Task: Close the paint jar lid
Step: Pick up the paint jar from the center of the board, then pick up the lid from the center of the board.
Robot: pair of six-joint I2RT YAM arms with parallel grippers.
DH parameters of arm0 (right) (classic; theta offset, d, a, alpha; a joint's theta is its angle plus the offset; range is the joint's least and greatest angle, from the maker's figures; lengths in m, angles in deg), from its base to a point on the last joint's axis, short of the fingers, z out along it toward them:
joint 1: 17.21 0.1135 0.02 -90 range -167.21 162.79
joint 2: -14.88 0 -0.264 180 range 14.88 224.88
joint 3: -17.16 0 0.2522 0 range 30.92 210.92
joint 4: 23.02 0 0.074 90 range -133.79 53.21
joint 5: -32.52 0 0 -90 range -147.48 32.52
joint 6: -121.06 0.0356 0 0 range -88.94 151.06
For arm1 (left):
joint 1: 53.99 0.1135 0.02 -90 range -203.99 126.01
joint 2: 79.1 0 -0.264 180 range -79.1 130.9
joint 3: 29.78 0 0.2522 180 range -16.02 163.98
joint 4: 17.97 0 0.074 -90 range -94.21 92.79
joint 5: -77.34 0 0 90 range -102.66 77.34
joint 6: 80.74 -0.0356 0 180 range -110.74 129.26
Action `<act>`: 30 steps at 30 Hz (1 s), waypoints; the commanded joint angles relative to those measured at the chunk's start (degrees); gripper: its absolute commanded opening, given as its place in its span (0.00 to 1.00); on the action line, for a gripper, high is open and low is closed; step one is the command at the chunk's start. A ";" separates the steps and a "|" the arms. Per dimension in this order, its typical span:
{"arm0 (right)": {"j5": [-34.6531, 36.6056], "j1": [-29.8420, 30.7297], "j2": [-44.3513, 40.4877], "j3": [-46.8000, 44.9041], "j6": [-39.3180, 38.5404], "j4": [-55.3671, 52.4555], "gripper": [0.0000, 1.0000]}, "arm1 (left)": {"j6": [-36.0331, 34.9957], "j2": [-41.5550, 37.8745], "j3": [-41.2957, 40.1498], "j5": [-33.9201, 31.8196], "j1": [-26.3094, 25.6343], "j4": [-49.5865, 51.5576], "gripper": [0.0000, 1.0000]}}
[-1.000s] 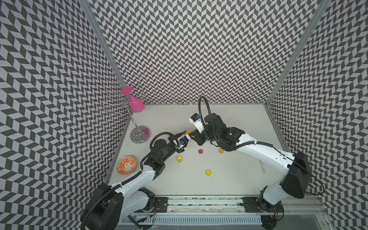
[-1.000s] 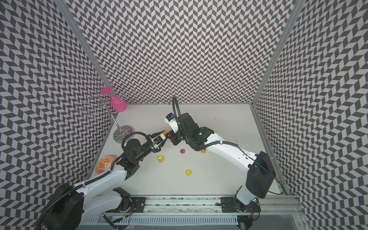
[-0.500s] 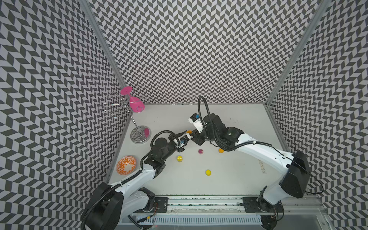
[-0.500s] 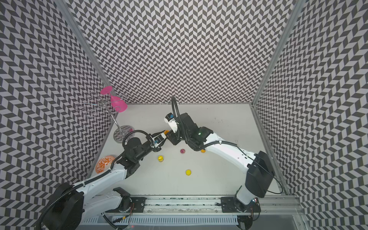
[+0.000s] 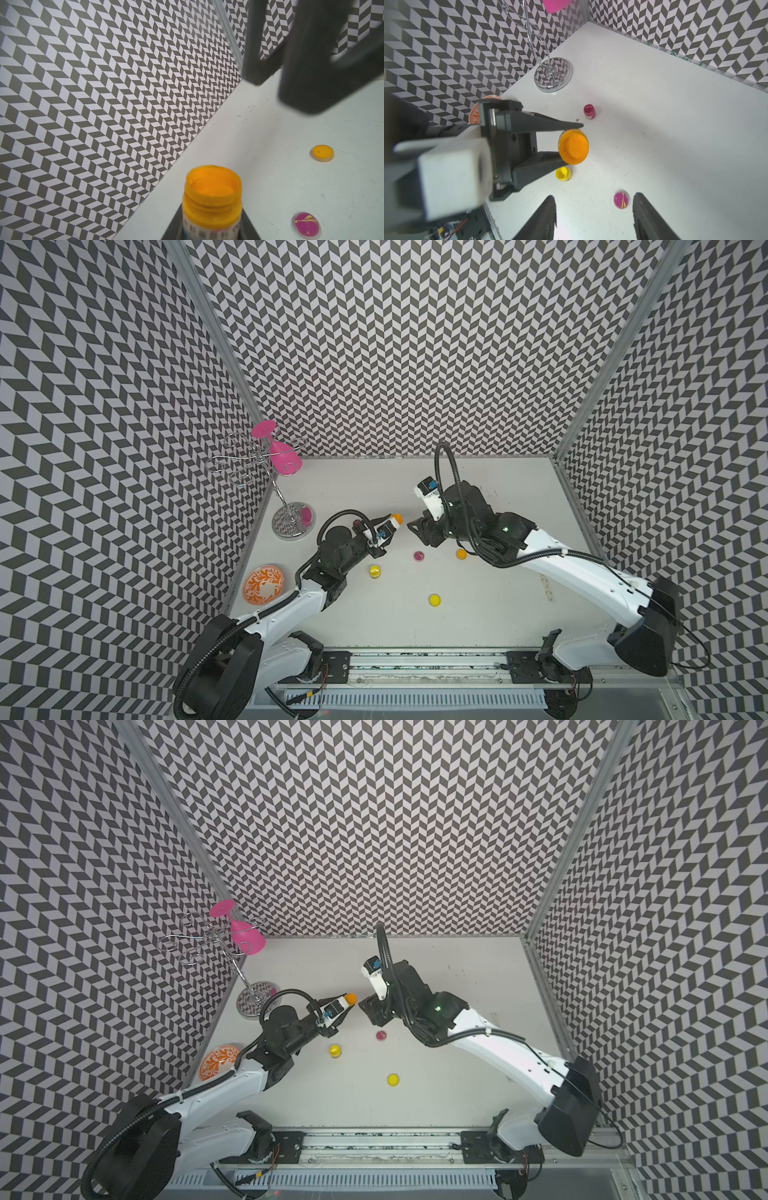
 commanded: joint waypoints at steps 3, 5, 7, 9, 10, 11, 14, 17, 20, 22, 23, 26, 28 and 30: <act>8.87 -2.12 -10.61 -9.98 3.98 1.73 0.64 | 3.05 -2.01 2.13 4.20 0.02 -0.04 0.27; 10.25 -4.79 -13.89 -14.20 6.25 1.73 0.66 | 5.48 -4.45 2.50 6.04 -0.30 1.06 0.28; 10.65 -6.98 -16.47 -17.86 7.67 2.16 0.67 | 8.21 -7.79 2.78 8.38 -0.55 2.54 0.28; 11.47 -8.47 -17.55 -20.72 8.54 2.37 0.69 | 10.47 -11.08 2.91 10.46 -0.73 3.99 0.28; 12.08 -8.99 -17.43 -21.70 8.77 2.53 0.70 | 11.61 -13.11 2.95 11.40 -0.75 5.23 0.28; 12.60 -9.45 -17.12 -22.49 8.86 2.74 0.71 | 12.43 -14.86 2.85 12.01 -0.75 6.40 0.28; 14.33 -10.70 -14.97 -24.92 9.11 5.32 0.74 | 14.60 -21.10 1.22 13.73 -0.80 9.14 0.29; 16.46 -11.70 -12.07 -26.26 9.55 8.68 0.82 | 16.81 -25.96 -0.82 13.92 -0.78 10.23 0.30; 17.59 -12.21 -8.24 -26.80 9.52 10.88 0.83 | 16.13 -28.23 -1.26 15.16 -0.89 12.02 0.30; 17.56 -12.47 -4.85 -27.44 9.61 11.77 0.84 | 14.82 -28.79 -1.72 15.10 -0.85 12.97 0.30; 17.43 -12.59 -3.31 -27.53 9.82 11.82 0.83 | 14.44 -28.88 -1.68 15.10 -0.84 13.56 0.31; 16.22 -13.90 2.21 -26.76 11.01 11.65 0.79 | 14.76 -29.06 -1.73 15.07 -1.16 13.51 0.30; 16.20 -14.27 4.75 -26.74 11.30 13.20 0.76 | 14.96 -29.22 -1.75 15.17 -1.63 13.30 0.30; 15.83 -14.45 6.18 -26.91 11.37 14.63 0.74 | 14.95 -29.54 -1.76 14.72 -1.79 13.22 0.30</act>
